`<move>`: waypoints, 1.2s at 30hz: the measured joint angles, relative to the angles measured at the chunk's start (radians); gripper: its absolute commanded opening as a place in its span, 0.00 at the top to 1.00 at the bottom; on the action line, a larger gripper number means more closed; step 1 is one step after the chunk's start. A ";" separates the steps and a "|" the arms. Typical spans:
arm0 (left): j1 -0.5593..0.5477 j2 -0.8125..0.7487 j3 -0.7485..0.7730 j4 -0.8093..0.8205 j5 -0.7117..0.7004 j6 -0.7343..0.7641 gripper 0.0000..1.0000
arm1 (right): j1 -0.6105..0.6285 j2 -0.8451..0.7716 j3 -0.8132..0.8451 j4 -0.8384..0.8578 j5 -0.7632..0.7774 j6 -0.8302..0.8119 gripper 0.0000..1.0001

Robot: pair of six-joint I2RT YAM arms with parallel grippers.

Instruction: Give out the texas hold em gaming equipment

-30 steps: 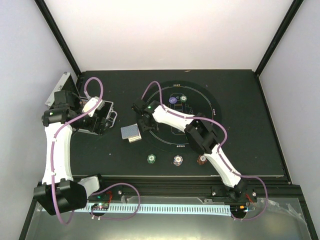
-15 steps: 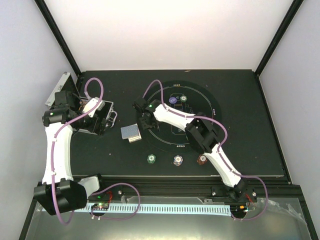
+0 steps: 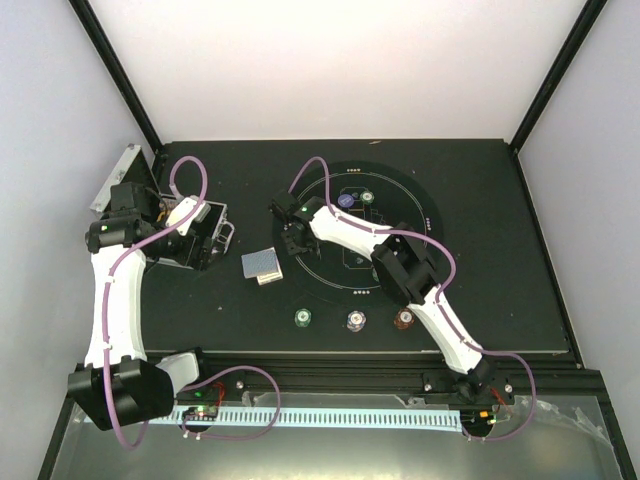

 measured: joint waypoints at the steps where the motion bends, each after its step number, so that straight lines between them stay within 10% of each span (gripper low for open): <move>1: 0.000 0.000 0.000 0.000 0.000 0.000 0.01 | 0.000 0.000 0.000 0.000 -0.002 0.000 0.57; 15: 0.000 0.000 0.000 0.000 0.000 0.000 0.01 | -0.017 -0.059 -0.047 -0.016 0.003 -0.006 0.28; 26: 0.000 0.000 0.000 0.001 0.005 0.000 0.01 | 0.045 -0.679 -0.665 0.074 0.010 0.031 0.13; 36: 0.000 0.000 0.000 0.002 0.010 -0.001 0.01 | 0.106 -0.846 -1.073 0.127 -0.063 0.097 0.12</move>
